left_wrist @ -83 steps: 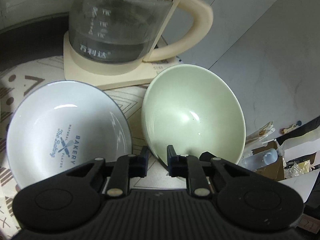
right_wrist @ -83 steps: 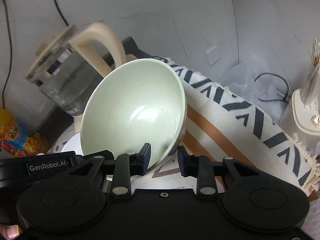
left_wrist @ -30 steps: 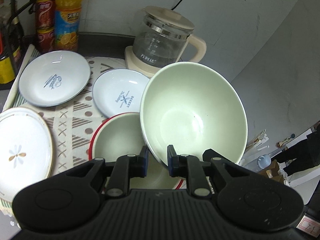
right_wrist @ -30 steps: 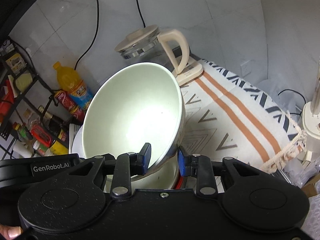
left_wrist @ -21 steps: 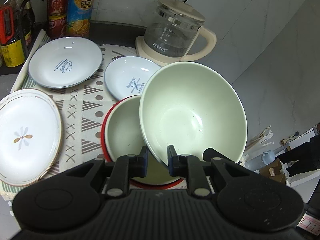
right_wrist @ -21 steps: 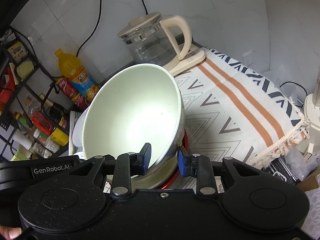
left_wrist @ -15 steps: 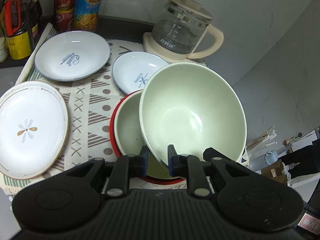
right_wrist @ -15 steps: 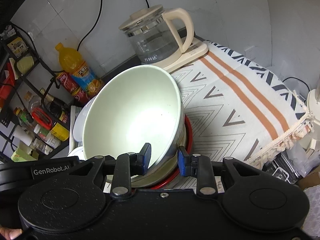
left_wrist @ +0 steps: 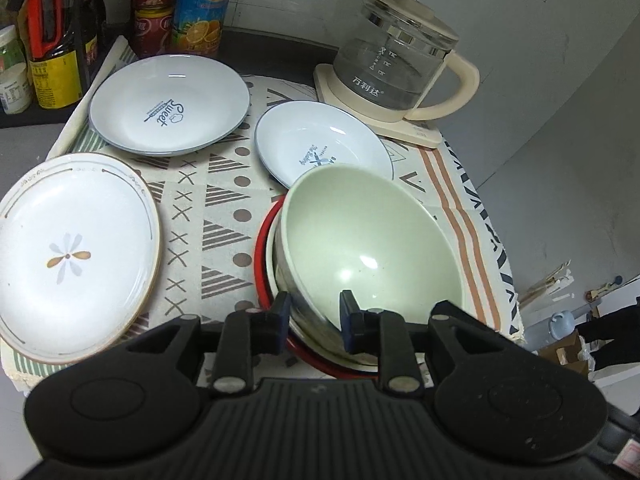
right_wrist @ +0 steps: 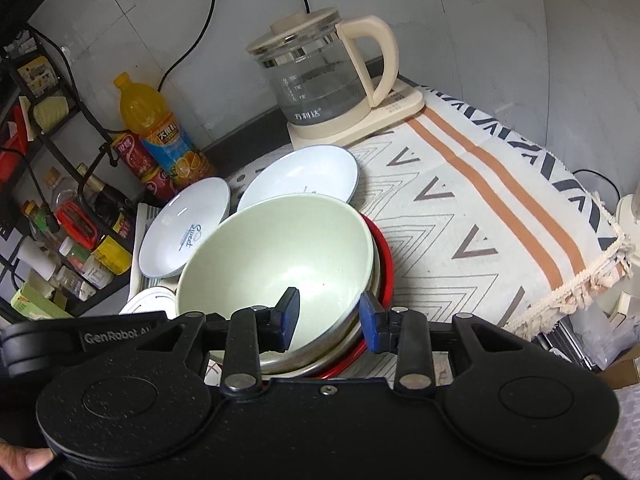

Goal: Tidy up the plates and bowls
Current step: 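Lower the smaller green bowl into the stacked bowls and open grippers, then withdraw both grippers and move toward the white plates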

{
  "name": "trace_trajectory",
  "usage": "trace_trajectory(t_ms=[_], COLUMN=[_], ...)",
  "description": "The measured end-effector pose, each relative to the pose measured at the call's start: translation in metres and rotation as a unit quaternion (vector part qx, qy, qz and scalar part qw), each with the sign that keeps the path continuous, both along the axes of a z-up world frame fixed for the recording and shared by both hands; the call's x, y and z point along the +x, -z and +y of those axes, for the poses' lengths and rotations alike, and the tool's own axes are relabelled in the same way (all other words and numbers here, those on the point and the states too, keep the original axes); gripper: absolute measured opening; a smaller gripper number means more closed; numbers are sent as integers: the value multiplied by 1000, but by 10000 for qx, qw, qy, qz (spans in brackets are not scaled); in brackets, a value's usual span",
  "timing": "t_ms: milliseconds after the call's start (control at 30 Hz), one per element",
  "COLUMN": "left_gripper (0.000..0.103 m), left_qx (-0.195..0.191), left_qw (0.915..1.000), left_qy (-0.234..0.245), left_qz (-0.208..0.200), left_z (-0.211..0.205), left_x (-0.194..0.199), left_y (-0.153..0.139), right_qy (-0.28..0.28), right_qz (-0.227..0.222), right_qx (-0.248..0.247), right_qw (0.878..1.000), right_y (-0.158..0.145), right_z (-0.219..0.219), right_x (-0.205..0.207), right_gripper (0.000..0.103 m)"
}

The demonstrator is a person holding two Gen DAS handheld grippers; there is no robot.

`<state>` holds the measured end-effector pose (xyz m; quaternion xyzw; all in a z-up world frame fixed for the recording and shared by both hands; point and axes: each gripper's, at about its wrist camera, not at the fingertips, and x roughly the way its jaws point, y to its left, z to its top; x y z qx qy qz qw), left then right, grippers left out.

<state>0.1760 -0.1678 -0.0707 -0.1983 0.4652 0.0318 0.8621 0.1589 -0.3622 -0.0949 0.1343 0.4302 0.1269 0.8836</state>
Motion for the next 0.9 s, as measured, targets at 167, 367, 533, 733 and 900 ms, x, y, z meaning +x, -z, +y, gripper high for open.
trace_trajectory(t_ms=[167, 367, 533, 733, 900], left_gripper=[25, 56, 71, 87, 88], left_qx=[233, 399, 562, 550, 717], left_qw=[9997, 9990, 9979, 9964, 9937], left_qy=[33, -200, -314, -644, -863], left_qz=[22, 94, 6, 18, 56], left_z=[-4, -1, 4, 22, 36], left_x=[2, -3, -14, -33, -53], left_y=[-1, -8, -19, -28, -33], right_qy=[29, 54, 40, -78, -251], right_qz=[-27, -103, -221, -425, -442], right_qx=[-77, -90, -121, -61, -36], right_qw=[10000, 9999, 9997, 9990, 9987], right_y=[-3, -8, -15, -24, -29], right_z=[-3, -6, -2, 6, 16], right_x=[-3, -11, -19, -29, -33], right_gripper=[38, 53, 79, 103, 103])
